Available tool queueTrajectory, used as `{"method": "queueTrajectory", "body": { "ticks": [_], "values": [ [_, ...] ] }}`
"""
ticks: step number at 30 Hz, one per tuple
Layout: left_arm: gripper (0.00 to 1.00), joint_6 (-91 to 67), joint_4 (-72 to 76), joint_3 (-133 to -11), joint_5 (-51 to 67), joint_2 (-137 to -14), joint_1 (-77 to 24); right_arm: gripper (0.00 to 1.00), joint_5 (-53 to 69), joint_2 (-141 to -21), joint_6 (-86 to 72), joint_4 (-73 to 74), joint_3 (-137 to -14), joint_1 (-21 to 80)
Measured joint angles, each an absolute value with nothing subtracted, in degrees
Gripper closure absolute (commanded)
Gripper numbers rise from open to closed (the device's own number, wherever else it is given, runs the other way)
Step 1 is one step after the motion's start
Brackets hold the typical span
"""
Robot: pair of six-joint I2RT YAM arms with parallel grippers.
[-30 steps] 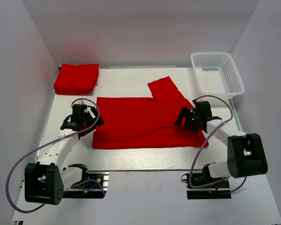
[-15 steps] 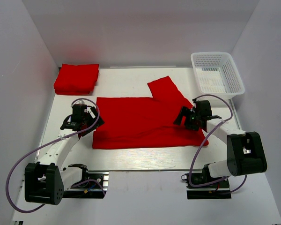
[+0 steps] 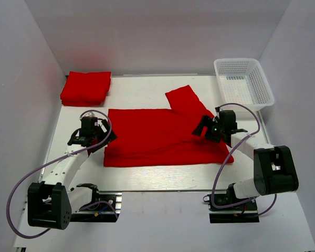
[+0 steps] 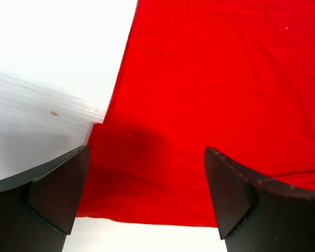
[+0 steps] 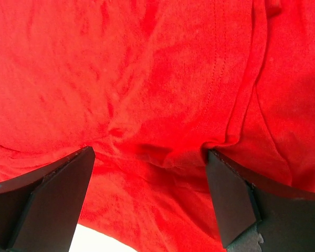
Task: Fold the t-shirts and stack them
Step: Fold the tshirt
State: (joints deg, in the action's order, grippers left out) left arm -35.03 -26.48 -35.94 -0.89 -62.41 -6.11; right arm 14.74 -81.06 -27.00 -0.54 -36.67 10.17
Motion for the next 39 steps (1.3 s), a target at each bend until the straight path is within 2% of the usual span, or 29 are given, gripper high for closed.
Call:
{"method": "queueTrajectory", "body": {
  "ticks": [10,11,13,14,15,17,32,39],
  "values": [
    [0.00,-35.0,-26.2,-35.9,-0.9,-62.4,-6.1,0.10,10.3,-83.1,-30.1,-1.4,-36.7,10.2],
    [0.00,-35.0,-26.2,-35.9,-0.9,-62.4,-6.1,0.14,10.1,-83.4,-30.5,-1.5,-36.8,10.2],
    [0.00,-35.0,-25.8,-35.7,-0.9,-62.4,-6.1,0.29,9.4,-83.7,-31.0,-1.7,-37.0,10.3],
    [0.00,-35.0,-25.7,-35.6,-0.9,-62.4,-6.1,0.44,9.0,-84.0,-31.2,-1.7,-37.0,10.3],
    [0.00,-35.0,-25.7,-35.4,-0.9,-62.4,-6.1,0.73,8.7,-84.4,-31.3,-1.8,-37.0,10.3],
    [0.00,-35.1,-25.7,-35.2,-0.9,-62.4,-6.1,0.98,8.2,-85.1,-31.7,-1.8,-37.0,10.2],
    [0.00,-35.2,-25.6,-35.0,-0.4,-62.4,-6.1,1.00,8.1,-82.3,-32.1,-1.5,-37.3,10.3],
    [0.00,-35.4,-25.7,-34.9,-0.4,-62.4,-6.1,1.00,8.4,-83.7,-32.6,-1.4,-42.8,10.3]
  ]
}}
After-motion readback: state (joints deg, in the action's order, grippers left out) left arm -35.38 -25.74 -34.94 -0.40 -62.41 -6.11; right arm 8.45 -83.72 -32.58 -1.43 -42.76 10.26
